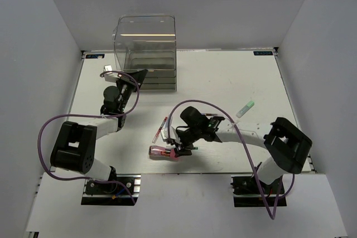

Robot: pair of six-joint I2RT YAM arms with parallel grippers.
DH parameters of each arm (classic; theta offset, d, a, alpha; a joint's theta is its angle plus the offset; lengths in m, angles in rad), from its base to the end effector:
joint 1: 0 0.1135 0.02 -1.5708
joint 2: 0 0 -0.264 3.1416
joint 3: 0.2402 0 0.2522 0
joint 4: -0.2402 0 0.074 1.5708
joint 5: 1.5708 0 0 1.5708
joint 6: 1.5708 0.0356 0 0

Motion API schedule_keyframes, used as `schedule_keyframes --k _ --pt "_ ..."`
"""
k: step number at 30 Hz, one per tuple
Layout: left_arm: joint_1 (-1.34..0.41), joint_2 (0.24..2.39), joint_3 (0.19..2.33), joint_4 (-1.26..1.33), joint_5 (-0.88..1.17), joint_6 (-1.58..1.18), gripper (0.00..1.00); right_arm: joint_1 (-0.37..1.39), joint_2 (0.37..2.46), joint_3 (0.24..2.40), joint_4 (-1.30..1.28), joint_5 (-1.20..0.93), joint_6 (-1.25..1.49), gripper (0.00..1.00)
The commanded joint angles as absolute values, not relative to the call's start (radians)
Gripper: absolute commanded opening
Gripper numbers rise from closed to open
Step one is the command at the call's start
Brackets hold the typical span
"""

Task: Sort the stationery into containers
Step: Grab a piece of stationery with the right arm

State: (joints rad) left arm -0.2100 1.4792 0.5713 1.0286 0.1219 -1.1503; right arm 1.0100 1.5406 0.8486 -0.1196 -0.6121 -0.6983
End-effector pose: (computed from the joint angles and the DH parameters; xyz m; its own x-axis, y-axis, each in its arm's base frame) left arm 0.2949 -0.0673 0.2334 -0.2486 -0.8735 -0.4186 0.2402 0.3631 -0.9003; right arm 0.1475 0.2733 0.1925 0.2853 -0.5350 -0.7952 -0.9400 -0.3180 -0.1233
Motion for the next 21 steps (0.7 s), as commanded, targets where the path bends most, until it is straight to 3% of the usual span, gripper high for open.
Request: schedule_keyframes --k 1,13,21 --pt "-0.201 1.416 0.617 1.051 0.13 -1.12 0.0 1.034 1.584 0.89 -0.035 -0.563 -0.619 0.62" --pt "-0.201 1.407 0.617 1.04 0.15 -1.12 0.0 1.097 1.681 0.91 -0.014 -0.465 -0.592 0.62" --pt "-0.201 1.407 0.626 1.04 0.141 -1.12 0.0 1.106 1.732 0.902 0.02 -0.416 -0.592 0.55"
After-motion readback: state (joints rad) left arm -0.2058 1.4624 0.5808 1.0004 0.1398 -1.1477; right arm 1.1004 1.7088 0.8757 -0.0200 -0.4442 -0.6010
